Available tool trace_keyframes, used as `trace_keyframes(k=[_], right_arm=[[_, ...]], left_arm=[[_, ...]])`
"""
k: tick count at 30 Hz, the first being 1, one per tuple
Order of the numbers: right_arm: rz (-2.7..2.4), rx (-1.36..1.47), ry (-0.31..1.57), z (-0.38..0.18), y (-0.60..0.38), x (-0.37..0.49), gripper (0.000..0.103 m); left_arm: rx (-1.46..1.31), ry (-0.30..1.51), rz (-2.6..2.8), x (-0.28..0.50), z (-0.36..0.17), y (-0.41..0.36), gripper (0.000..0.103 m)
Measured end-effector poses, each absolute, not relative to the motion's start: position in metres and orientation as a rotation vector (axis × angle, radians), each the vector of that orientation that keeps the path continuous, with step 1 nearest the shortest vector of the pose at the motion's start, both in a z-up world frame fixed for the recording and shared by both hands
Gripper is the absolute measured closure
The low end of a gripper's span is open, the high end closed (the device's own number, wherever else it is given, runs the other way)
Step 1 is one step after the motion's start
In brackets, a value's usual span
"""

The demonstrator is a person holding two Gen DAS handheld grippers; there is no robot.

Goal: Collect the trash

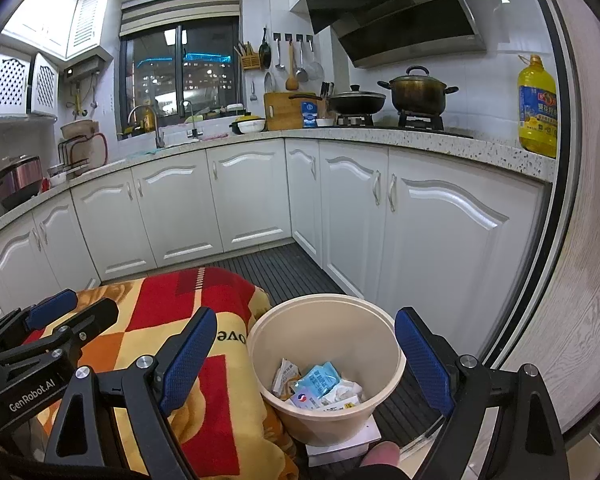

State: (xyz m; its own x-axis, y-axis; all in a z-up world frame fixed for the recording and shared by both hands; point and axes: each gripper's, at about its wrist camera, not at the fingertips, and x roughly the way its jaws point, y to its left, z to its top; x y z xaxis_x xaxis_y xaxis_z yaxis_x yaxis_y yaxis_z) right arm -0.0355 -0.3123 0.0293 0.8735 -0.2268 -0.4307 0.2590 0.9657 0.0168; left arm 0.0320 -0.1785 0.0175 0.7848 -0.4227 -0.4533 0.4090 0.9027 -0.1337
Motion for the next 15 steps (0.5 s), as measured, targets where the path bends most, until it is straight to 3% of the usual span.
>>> trace_keyframes(k=[8,11,15], right_arm=[[-0.254,0.073,0.449,0.0274,-0.3143,-0.0332,0.014],[-0.257,0.076,0.451,0.0270,-0.3165,-0.0335,0.014],[-0.263,0.082,0.453,0.0258,-0.3195,-0.0330,0.014]], left_arm=[[-0.015,0.513,-0.437,0.0342,0.0154,-0.1806,0.033],[0.001,0.522,-0.409,0.0331,0.0149,-0.1825,0.025],[0.005,0.522,-0.418,0.0330,0.0132,-0.1842,0.024]])
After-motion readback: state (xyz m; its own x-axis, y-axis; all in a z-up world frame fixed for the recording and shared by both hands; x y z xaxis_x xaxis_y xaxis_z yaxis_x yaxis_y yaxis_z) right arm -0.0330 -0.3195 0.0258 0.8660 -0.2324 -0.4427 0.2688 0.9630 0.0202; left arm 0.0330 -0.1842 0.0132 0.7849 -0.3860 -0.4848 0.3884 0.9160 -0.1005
